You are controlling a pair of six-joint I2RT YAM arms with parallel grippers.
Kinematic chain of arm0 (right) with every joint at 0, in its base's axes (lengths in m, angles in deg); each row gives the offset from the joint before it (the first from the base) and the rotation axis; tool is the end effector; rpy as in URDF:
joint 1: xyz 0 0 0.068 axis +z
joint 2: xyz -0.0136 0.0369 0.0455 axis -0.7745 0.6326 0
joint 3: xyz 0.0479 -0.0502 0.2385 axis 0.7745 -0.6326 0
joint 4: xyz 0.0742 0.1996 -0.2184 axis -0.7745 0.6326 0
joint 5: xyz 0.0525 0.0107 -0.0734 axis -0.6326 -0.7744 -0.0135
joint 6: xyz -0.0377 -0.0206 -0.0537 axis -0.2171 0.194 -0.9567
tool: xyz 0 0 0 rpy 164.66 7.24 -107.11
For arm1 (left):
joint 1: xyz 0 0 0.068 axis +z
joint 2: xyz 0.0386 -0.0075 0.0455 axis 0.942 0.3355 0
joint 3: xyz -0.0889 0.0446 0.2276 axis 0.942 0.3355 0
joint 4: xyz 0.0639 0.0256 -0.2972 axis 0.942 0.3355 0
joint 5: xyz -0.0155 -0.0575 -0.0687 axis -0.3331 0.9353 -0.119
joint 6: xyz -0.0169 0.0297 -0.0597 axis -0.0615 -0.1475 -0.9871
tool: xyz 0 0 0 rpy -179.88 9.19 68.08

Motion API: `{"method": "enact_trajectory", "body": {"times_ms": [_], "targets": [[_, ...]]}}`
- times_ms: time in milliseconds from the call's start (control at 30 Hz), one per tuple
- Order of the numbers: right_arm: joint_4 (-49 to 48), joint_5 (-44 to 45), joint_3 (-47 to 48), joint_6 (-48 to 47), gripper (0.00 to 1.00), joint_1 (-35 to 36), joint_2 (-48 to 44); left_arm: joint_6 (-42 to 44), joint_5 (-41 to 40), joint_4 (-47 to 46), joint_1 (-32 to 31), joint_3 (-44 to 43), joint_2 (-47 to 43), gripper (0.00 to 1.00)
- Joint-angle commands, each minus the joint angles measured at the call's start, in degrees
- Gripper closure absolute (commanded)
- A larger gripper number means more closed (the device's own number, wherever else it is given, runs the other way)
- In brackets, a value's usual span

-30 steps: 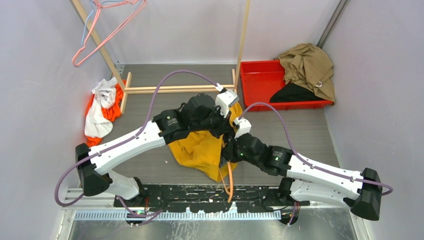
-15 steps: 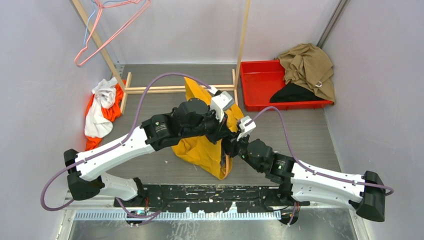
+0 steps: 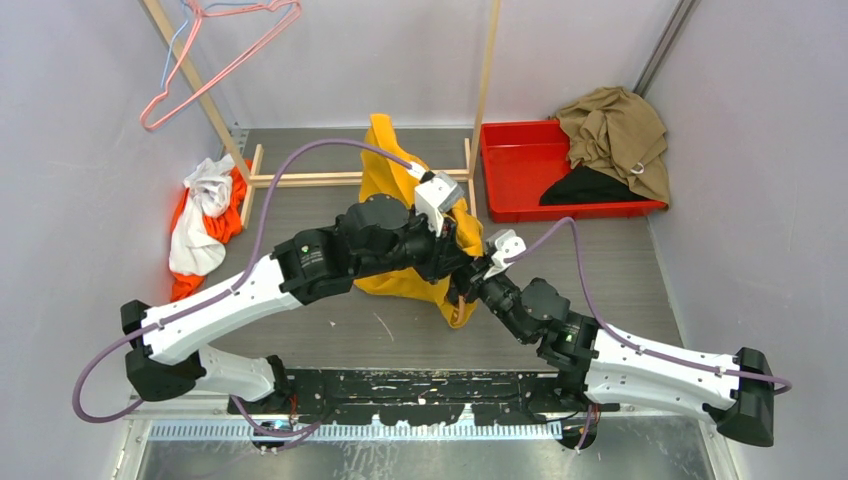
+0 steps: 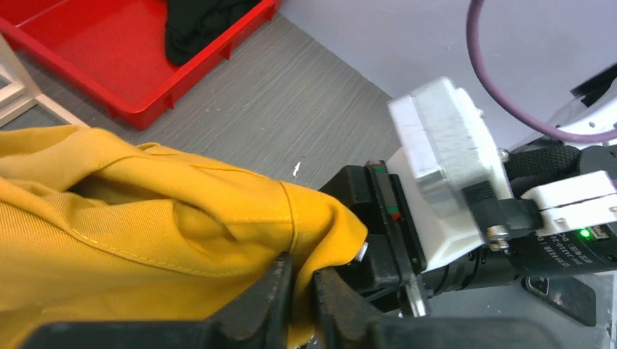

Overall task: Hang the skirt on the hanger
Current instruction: Hang the skirt on the hanger.

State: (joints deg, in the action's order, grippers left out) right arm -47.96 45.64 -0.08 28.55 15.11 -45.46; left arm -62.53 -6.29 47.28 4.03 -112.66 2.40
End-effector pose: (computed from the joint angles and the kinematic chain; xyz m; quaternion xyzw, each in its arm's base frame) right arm 0.1321 0.2294 0.2735 -0.1745 0.6619 0.2767 0.6744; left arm 0.1441 -0.3290 0.3995 0.3133 0.7579 -0.3959 0.4131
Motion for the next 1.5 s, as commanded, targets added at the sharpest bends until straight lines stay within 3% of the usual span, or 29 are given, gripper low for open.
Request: {"method": "enact_trajectory", "body": {"times_ms": [0,233,533,600,667,833,933,967,1233,1467], "targets": [[-25.03,0.05,3.75,-6.02,0.99,-0.18,-1.36,-2.7,2.59,4.62,-2.47,-1.62,-0.77,0.74],[-22.7,-2.75,4.65,-9.42,0.99,-0.19,-5.06,-1.37,-7.43,10.32,-2.45,-6.41,-7.7,0.48],[-24.62,-4.23,4.54,-10.33,0.99,-0.15,-5.33,1.3,-12.53,12.83,-2.47,-14.98,-6.21,0.47],[-24.56,-4.3,4.23,-9.64,0.99,-0.15,-5.11,2.75,-13.59,13.04,-2.33,-17.35,-4.83,0.42],[-25.47,-4.57,3.52,-8.64,0.99,-0.16,-4.96,3.91,-13.36,13.5,-1.65,-18.84,-3.13,0.35],[-25.84,-4.42,1.61,-6.18,0.99,-0.16,-5.56,4.43,-8.99,10.39,0.35,-18.45,0.67,0.27],[-25.51,-4.4,1.22,-5.6,0.99,-0.13,-5.69,4.79,-5.15,8.63,0.36,-17.67,1.64,0.07],[-25.37,-4.56,1.22,-5.47,0.99,-0.17,-5.92,6.03,-5.1,8.63,0.36,-17.14,1.68,0.06],[-22.62,-6.07,1.65,-4.19,0.99,-0.12,-7.67,13.5,-9.1,3.78,0.96,-11.34,-0.76,0.05],[-21.58,-6.79,1.25,-3.39,0.99,-0.13,-9.02,12.07,-9.42,1.18,4.68,-10.47,-0.89,0.27]]}}
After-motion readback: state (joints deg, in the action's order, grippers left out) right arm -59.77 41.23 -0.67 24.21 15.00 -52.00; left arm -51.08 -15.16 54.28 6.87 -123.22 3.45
